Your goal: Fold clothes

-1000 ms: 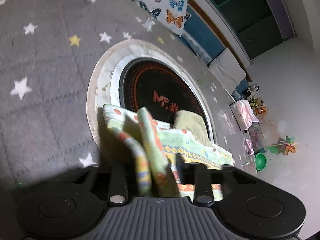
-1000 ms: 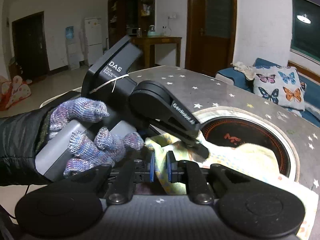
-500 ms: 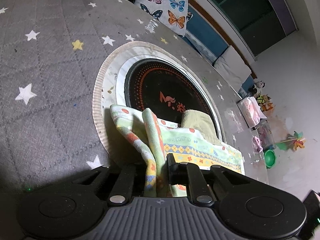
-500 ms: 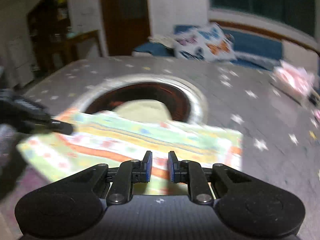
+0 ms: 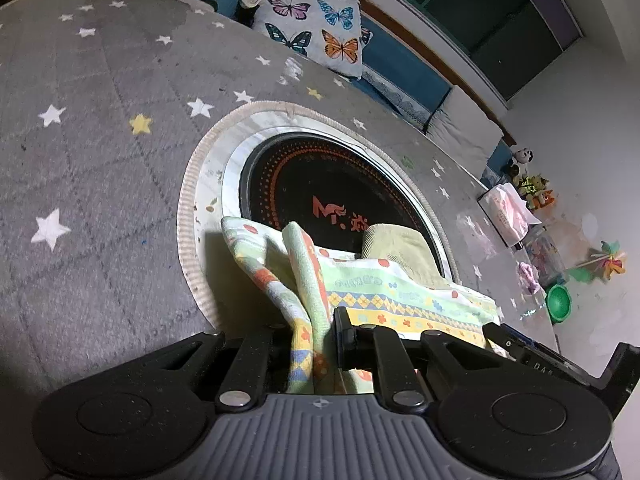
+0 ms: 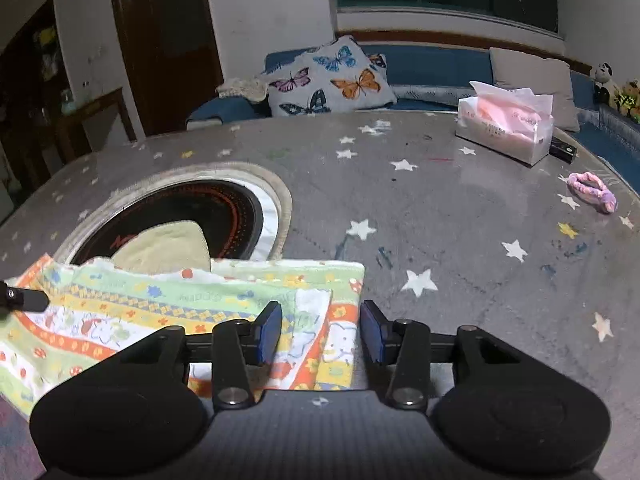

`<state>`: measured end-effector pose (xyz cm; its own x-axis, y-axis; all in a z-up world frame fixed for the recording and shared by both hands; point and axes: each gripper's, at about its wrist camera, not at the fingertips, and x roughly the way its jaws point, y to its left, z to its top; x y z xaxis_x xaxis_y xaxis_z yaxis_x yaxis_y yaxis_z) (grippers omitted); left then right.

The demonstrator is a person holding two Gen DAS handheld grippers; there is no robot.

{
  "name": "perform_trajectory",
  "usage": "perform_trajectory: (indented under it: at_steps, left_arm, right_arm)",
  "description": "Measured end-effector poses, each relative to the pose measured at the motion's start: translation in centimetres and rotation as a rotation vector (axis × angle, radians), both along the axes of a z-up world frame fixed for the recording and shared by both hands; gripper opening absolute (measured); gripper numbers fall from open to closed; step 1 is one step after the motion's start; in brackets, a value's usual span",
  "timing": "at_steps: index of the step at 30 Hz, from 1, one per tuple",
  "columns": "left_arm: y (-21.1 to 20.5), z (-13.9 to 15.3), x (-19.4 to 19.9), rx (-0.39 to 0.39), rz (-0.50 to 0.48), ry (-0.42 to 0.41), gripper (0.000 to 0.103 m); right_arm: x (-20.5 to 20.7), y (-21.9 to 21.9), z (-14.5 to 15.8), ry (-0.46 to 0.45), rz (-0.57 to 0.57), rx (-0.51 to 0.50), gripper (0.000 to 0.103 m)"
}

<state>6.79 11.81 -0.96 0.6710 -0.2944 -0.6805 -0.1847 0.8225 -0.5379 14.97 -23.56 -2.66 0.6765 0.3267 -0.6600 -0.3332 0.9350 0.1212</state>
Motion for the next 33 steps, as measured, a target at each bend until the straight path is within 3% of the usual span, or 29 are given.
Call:
perform_trajectory:
  at_steps: [1, 2, 3, 6, 13, 19, 26, 33]
  left_arm:
    - [-0.1, 0.1, 0.0, 0.010, -0.002, -0.004, 0.013]
    - [-0.2, 0.3, 0.1, 0.020, -0.004, -0.008, 0.013]
    - [-0.4, 0.5, 0.1, 0.031, -0.009, -0.014, 0.013]
    - [-1.2, 1.6, 0.4, 0.070, -0.033, -0.044, 0.013]
    - [-4.1, 6.2, 2.6, 0.149, -0.128, -0.151, 0.011]
    - [-8.5, 8.7, 6.4, 0.186, -0.216, -0.224, 0.010]
    - [-14.0, 9.3, 11.3, 0.213, -0.318, -0.263, 0.010]
    - [-18.8, 8.0, 14.8, 0.259, -0.393, -0.268, 0.012]
  right_arm:
    - [-0.1, 0.1, 0.0, -0.003, 0.002, 0.003, 0.044]
    - [-0.2, 0.3, 0.0, -0.003, 0.010, 0.008, 0.037]
    - [-0.3, 0.6, 0.0, -0.002, 0.018, 0.012, 0.021]
    - [-0.7, 0.8, 0.5, -0.013, 0.019, 0.021, 0.009]
    - [-1.9, -0.6, 4.0, -0.098, 0.011, 0.043, 0.007]
    - [-1.5, -3.7, 7.3, -0.169, -0.069, 0.028, 0.007]
    - [0.0, -8.9, 9.3, -0.218, -0.200, -0.022, 0.007]
    - [2.7, -12.8, 8.5, -0.207, -0.298, -0.078, 0.007]
